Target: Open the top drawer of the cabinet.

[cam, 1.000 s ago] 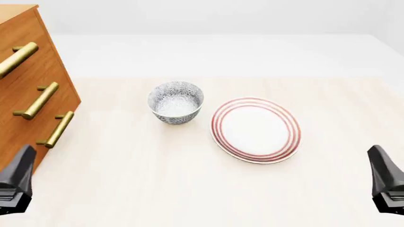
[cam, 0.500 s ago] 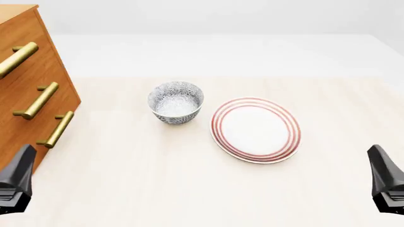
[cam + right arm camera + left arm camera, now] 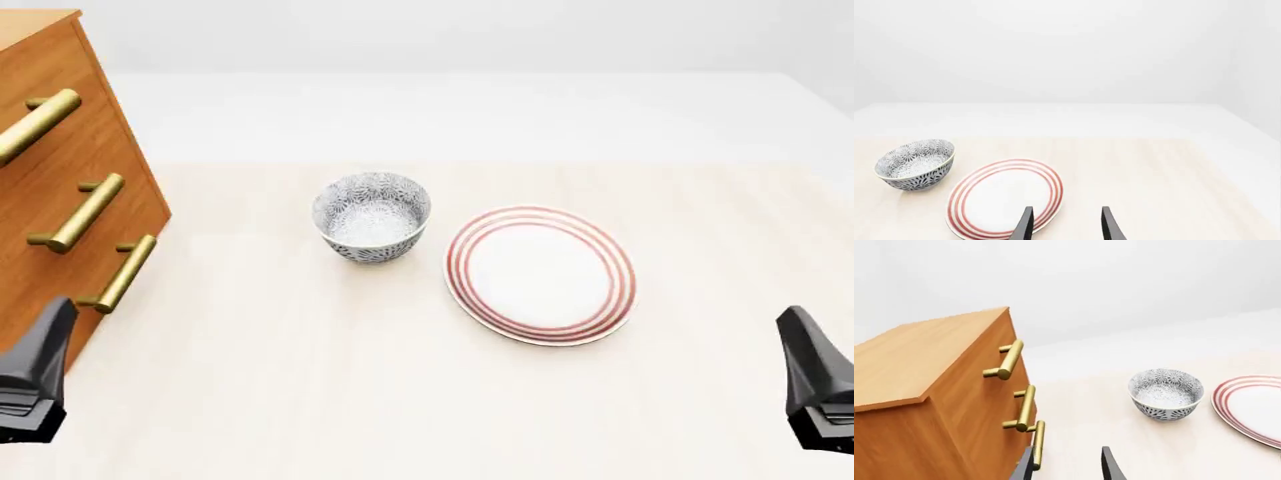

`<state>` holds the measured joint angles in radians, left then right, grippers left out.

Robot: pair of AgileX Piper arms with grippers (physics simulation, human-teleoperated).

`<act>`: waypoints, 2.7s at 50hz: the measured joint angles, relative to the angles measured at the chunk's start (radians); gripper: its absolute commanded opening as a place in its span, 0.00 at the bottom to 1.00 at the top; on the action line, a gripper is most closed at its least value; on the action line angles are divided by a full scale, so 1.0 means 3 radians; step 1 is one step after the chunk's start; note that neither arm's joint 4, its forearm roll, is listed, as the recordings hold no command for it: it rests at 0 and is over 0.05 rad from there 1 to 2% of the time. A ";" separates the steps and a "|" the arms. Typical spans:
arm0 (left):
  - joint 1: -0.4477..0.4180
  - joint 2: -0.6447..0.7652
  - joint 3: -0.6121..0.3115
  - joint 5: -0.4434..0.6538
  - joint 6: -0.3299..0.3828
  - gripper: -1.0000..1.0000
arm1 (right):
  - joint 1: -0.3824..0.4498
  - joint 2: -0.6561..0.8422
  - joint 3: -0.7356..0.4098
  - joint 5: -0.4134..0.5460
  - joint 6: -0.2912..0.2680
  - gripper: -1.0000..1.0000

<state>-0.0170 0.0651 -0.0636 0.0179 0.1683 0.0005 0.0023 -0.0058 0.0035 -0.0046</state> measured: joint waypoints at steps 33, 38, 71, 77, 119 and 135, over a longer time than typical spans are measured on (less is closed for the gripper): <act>0.0041 0.0617 -0.0426 -0.0014 0.1781 1.00 | 0.0000 0.0000 0.0000 0.0000 0.0000 1.00; 0.0064 0.0656 -0.0457 -0.0030 0.2033 1.00 | 0.0000 0.0000 0.0000 0.0000 0.0000 1.00; 0.0154 0.1392 -0.0464 -0.0741 0.3316 1.00 | 0.0000 0.0000 0.0000 0.0000 0.0000 1.00; 0.0175 0.1561 -0.0463 -0.0918 0.3489 1.00 | 0.0000 0.0000 0.0000 0.0000 0.0000 1.00; 0.0371 0.2524 -0.0770 -0.1676 0.4144 1.00 | -0.0001 0.0002 0.0000 -0.0001 0.0000 1.00; 0.0414 0.2852 -0.0888 -0.1885 0.4234 1.00 | -0.0003 0.0006 -0.0001 -0.0005 0.0000 1.00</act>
<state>0.1072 0.9206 -0.3300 -0.5476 1.4385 -0.0005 0.0040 -0.0060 0.0021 -0.0045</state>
